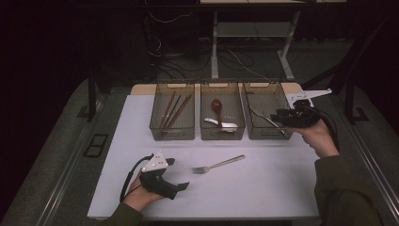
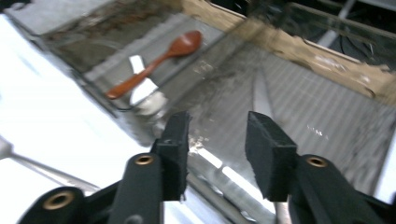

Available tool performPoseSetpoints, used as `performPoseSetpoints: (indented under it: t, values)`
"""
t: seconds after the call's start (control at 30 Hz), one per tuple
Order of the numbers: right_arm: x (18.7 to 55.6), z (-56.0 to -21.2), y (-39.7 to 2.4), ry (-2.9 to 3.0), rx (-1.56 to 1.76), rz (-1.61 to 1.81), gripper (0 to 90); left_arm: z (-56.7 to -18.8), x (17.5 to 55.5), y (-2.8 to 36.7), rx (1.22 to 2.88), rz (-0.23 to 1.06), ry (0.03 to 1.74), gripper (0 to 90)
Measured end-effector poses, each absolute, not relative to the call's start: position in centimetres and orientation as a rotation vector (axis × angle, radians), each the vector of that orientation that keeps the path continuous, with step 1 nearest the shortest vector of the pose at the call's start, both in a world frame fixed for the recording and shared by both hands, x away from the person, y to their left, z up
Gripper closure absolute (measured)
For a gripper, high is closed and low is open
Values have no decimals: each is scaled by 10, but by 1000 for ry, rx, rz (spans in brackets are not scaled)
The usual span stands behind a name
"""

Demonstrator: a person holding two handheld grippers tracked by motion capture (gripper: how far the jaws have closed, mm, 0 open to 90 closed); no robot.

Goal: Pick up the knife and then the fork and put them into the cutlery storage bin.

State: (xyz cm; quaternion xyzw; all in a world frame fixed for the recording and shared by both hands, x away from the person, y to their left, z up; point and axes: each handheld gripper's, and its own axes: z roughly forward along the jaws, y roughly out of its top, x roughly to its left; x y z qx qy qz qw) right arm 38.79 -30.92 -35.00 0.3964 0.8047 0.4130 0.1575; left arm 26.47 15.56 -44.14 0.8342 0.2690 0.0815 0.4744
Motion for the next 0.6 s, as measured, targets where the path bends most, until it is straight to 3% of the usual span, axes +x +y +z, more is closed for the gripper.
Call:
performPoseSetpoints:
  t: [0.47,0.6]
  values:
    - [353,-364,-266,2429,990,1213,881,-442,265,160,2032,201,670,0]
    - [350,-373,-253,2482,971,1199,890,-441,265,159,2027,202,668,0]
